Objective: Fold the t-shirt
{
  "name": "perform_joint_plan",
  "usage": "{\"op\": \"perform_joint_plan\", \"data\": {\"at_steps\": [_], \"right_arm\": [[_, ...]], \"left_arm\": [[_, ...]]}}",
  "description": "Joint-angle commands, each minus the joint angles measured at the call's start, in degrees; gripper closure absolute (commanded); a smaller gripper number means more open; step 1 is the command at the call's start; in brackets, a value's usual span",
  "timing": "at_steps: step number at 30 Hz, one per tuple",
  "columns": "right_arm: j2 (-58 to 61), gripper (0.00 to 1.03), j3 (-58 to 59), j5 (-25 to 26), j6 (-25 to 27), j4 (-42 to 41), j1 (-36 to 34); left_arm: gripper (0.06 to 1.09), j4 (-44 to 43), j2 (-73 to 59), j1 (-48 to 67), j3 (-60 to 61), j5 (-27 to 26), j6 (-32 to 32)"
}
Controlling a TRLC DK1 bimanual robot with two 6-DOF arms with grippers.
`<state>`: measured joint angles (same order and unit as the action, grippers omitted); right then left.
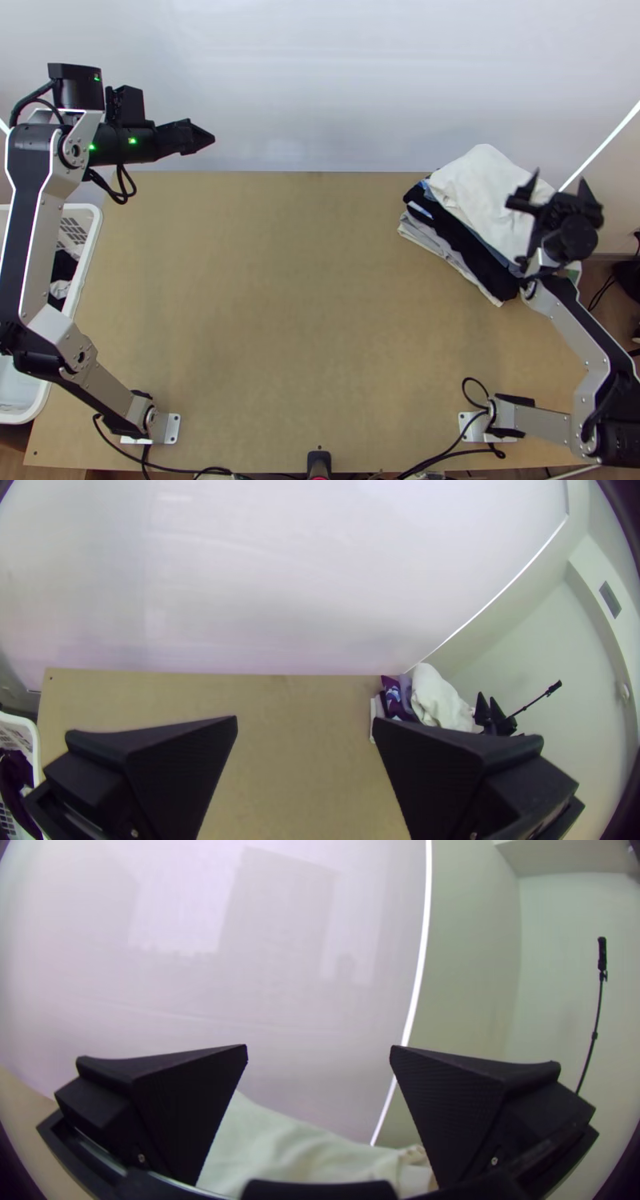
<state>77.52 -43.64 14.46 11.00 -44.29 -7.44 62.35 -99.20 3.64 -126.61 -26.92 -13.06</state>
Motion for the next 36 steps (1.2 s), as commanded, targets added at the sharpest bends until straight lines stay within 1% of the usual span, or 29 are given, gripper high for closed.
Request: {"op": "perform_joint_plan", "data": {"at_steps": [1, 3, 6, 7, 10, 13, 17, 22, 28, 34, 36], "right_arm": [[1.1, 0.04, -8.5, 3.8, 3.9, -1.1, 13.4], [7.2, 0.04, -9.1, 4.5, 3.9, -3.9, 15.4], [17.8, 0.04, -9.9, 4.5, 3.9, -11.3, 15.4], [21.0, 0.04, -10.4, 4.6, 3.8, -12.4, 14.6], [28.3, 0.04, -11.2, 4.7, 1.7, -12.6, 12.6], [31.6, 0.04, -10.0, 5.2, 0.7, -12.7, 12.5], [31.2, 0.04, -9.3, 6.5, 0.9, -12.6, 13.5], [23.3, 0.04, -11.5, 7.2, 1.6, -12.3, 12.7], [18.5, 0.04, -10.9, 8.4, 0.2, -12.3, 5.9], [20.7, 0.04, -6.1, 9.0, -4.3, -12.3, -0.2], [21.4, 0.04, -4.7, 11.2, -5.9, -12.3, -1.9]], "left_arm": [[0.10, 0.1, 0.4, -0.2, 0.4, 0.0, 0.0], [0.10, 0.1, 0.4, -0.4, 0.4, 0.0, -0.1], [0.10, 0.2, 0.6, -0.7, 0.5, 0.1, -0.3], [0.10, 0.3, 0.7, -0.8, 0.5, 0.1, -0.3], [0.10, 0.6, 0.9, -1.2, 0.6, 0.1, -0.3], [0.10, 0.8, 1.3, -1.6, 0.5, 0.1, -0.2], [0.10, 0.8, 1.8, -2.4, 0.5, 0.1, -0.2], [0.10, 0.8, 2.2, -3.1, 0.3, 0.0, -0.1], [0.10, 0.8, 2.6, -3.3, 0.3, 0.0, -0.2], [0.10, 1.0, 2.7, -3.3, 0.3, 0.1, -0.2], [0.10, 1.0, 2.7, -3.3, 0.2, 0.1, -0.2]]}}
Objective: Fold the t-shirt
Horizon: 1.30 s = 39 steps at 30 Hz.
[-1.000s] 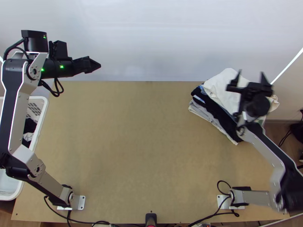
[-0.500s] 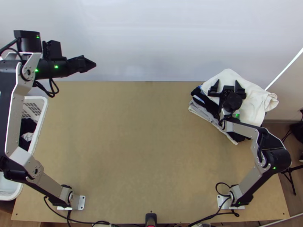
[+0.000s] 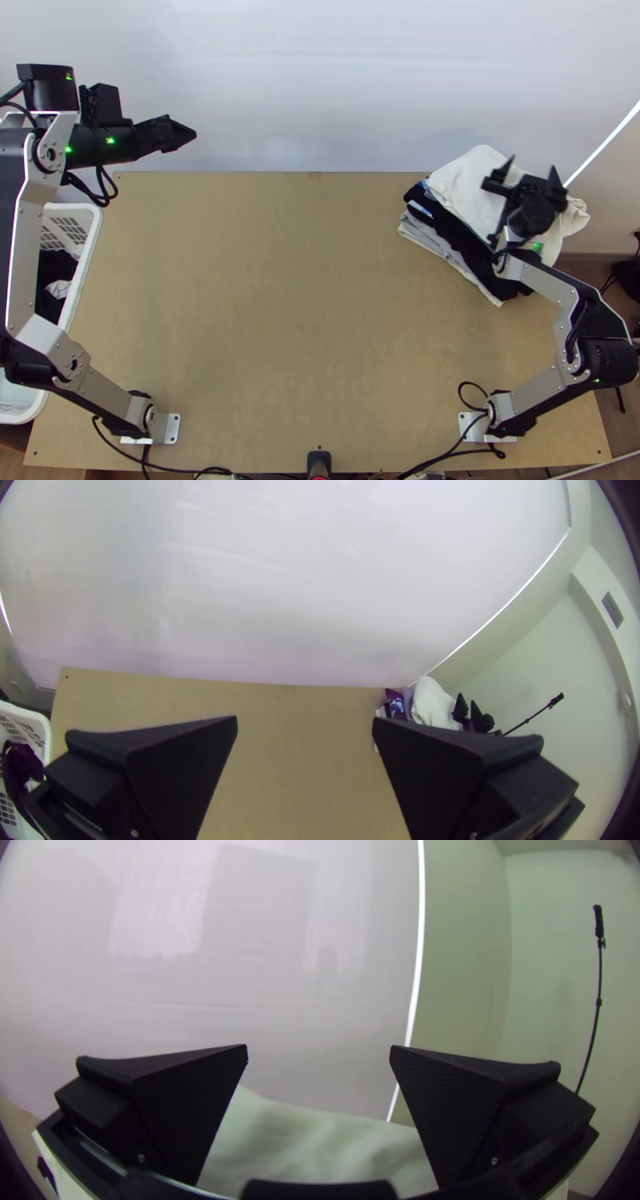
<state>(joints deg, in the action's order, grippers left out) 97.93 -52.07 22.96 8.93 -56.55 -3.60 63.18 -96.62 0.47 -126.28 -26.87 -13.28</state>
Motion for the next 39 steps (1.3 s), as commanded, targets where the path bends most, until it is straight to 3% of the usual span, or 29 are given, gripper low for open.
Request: {"op": "perform_joint_plan", "data": {"at_steps": [1, 7, 14, 20, 23, 27, 31, 34, 39], "right_arm": [[1.3, 0.04, 4.3, 3.6, -4.0, 0.0, -6.6], [1.1, 0.04, 8.6, 5.0, -6.7, 0.0, -10.0], [-1.5, 0.04, 10.0, 5.6, -6.9, 0.0, -9.1], [-14.6, 0.04, 4.6, 5.4, 0.6, 3.1, -3.3], [-24.3, 0.04, 3.8, 4.3, 2.4, 3.6, 1.7], [-35.4, 0.04, 0.7, 1.9, 8.6, 3.8, 8.8], [-45.7, 0.04, -2.2, -0.8, 12.8, 6.5, 15.8], [-55.0, 0.04, 0.0, -8.4, 12.9, 9.9, 17.3], [-69.7, 0.04, 9.1, -19.4, 13.0, 10.8, 17.3]], "left_arm": [[0.10, 0.2, 0.2, -0.1, -0.1, 0.2, 0.0], [0.10, 0.8, 1.0, -0.3, -0.1, 0.2, 0.2], [0.10, 1.0, 1.5, -0.5, -0.2, 0.2, 0.2], [0.10, 0.9, 2.8, -0.8, -0.5, 0.9, -1.2], [0.10, -1.3, 5.5, -1.2, -0.4, 5.5, -3.6], [0.10, -4.7, 11.0, -1.6, 1.4, 14.1, -5.2], [0.10, -14.3, 22.8, -1.3, 12.3, 25.6, -2.1], [0.10, -28.5, 36.0, -1.3, 27.6, 31.2, 1.9], [0.10, -38.9, 51.4, -1.3, 44.7, 40.0, 9.9]]}}
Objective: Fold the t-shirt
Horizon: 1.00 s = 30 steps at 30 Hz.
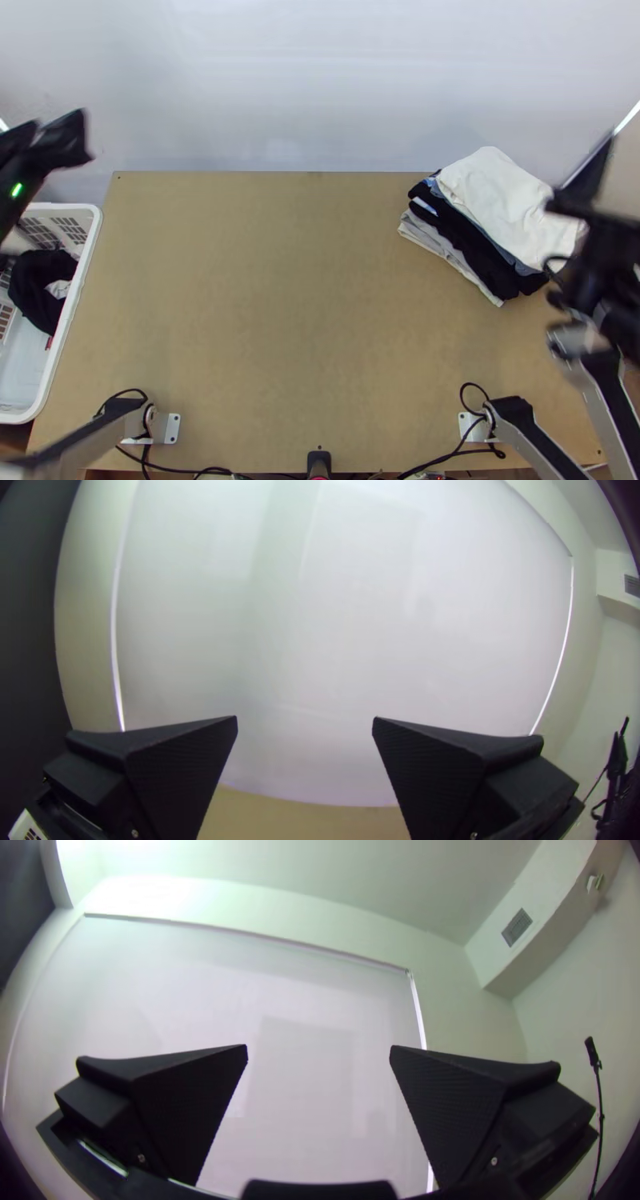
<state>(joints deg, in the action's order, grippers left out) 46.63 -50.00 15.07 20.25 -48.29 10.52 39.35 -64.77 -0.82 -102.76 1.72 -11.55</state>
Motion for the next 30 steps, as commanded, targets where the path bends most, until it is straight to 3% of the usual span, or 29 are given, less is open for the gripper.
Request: {"op": "perform_joint_plan", "data": {"at_steps": [1, 3, 5, 10, 13, 17, 21, 27, 30], "right_arm": [[-21.7, 0.04, 9.9, -13.8, 1.6, 2.5, 3.1], [-28.6, 0.04, 16.3, -18.7, 2.5, 2.4, 3.2], [-35.1, 0.04, 22.7, -19.9, 2.2, 2.0, 3.7], [-47.1, 0.04, 37.4, -19.6, -0.5, 0.0, 8.9], [-47.0, 0.04, 42.1, -15.4, -5.5, -1.6, 8.4], [-47.0, 0.04, 49.8, -15.2, -8.5, -1.2, 8.0], [-46.8, 0.04, 49.8, -14.5, -18.9, 18.4, 5.1], [-46.8, 0.04, 49.8, -14.5, -23.3, 37.1, 5.6], [-46.8, 0.04, 49.9, -14.0, -24.0, 42.0, 4.9]], "left_arm": [[0.10, -18.2, 23.2, 0.1, 25.2, 11.6, 9.2], [0.10, -22.7, 29.1, 0.0, 32.0, 13.4, 10.7], [0.10, -24.1, 33.6, 0.0, 36.8, 14.9, 12.2], [0.10, -35.6, 45.3, -0.1, 55.1, 18.8, 17.1], [0.10, -36.8, 50.0, -0.1, 63.5, 19.6, 17.1], [0.10, -37.7, 57.3, -0.1, 75.2, 19.8, 17.9], [0.10, -36.1, 65.0, 0.7, 86.1, 19.9, 19.8], [0.10, -32.4, 65.0, 0.7, 93.8, 19.8, 17.1], [0.10, -33.6, 64.7, 0.5, 96.0, 19.3, 15.8]]}}
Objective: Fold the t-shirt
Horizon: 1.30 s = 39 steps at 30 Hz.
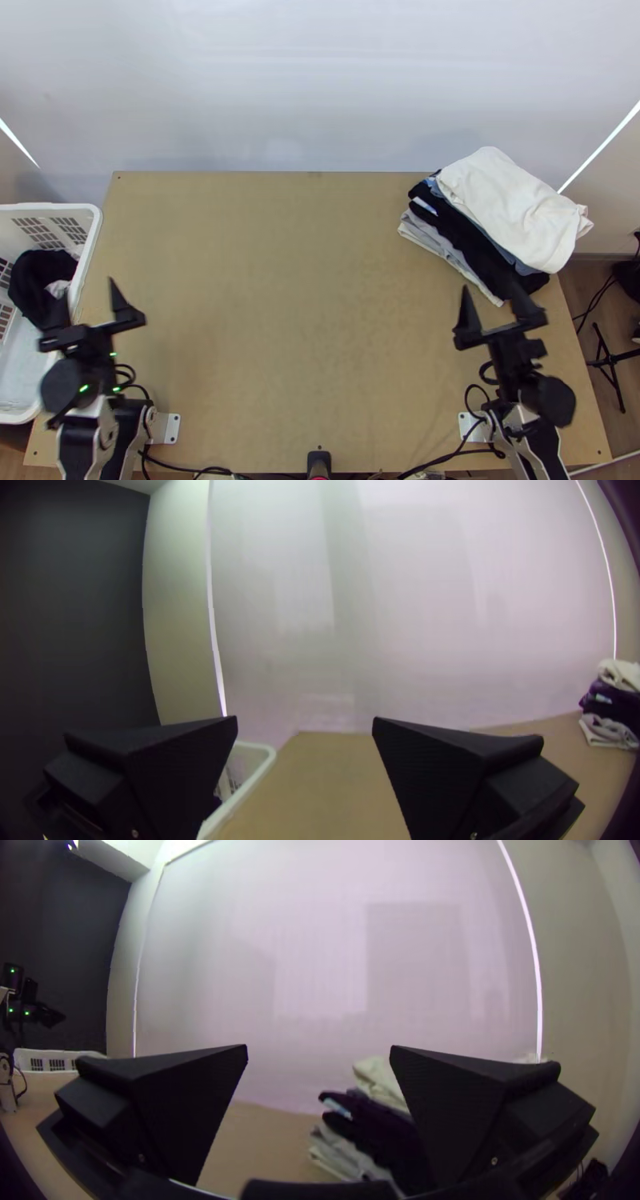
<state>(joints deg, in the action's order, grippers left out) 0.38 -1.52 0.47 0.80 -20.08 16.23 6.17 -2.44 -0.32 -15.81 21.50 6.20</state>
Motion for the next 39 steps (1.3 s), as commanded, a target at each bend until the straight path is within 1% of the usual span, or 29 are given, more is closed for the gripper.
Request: {"op": "perform_joint_plan", "data": {"at_steps": [1, 3, 4, 5, 8, 10, 39], "right_arm": [[-0.6, 0.04, 1.3, 0.8, -4.6, 15.3, -1.3], [-0.6, 0.04, 1.3, 0.8, -5.5, 17.5, -1.6], [-0.6, 0.04, 1.2, 0.8, -5.5, 19.8, -1.6], [-0.6, 0.04, 1.1, 0.8, -5.5, 20.4, -1.9], [-0.6, 0.04, 1.1, 0.8, -5.3, 20.4, -4.0], [-0.6, 0.04, 1.1, 0.8, -5.3, 20.5, -5.0], [-0.6, 0.04, 1.1, 0.8, -5.3, 20.5, -4.8]], "left_arm": [[0.10, -0.5, 2.6, 0.1, 10.2, -0.5, -1.7], [0.10, 0.0, 2.6, 0.2, 12.6, -0.6, -2.0], [0.10, 0.2, 2.4, 0.2, 13.0, -0.8, -2.3], [0.10, 0.3, 2.1, 0.1, 13.0, -1.1, -2.5], [0.10, 0.4, 2.5, 0.8, 13.0, -3.1, -2.9], [0.10, 0.6, 2.3, 1.1, 13.0, -3.3, -2.9], [0.10, 0.6, 2.5, 0.8, 13.0, -3.3, -2.9]]}}
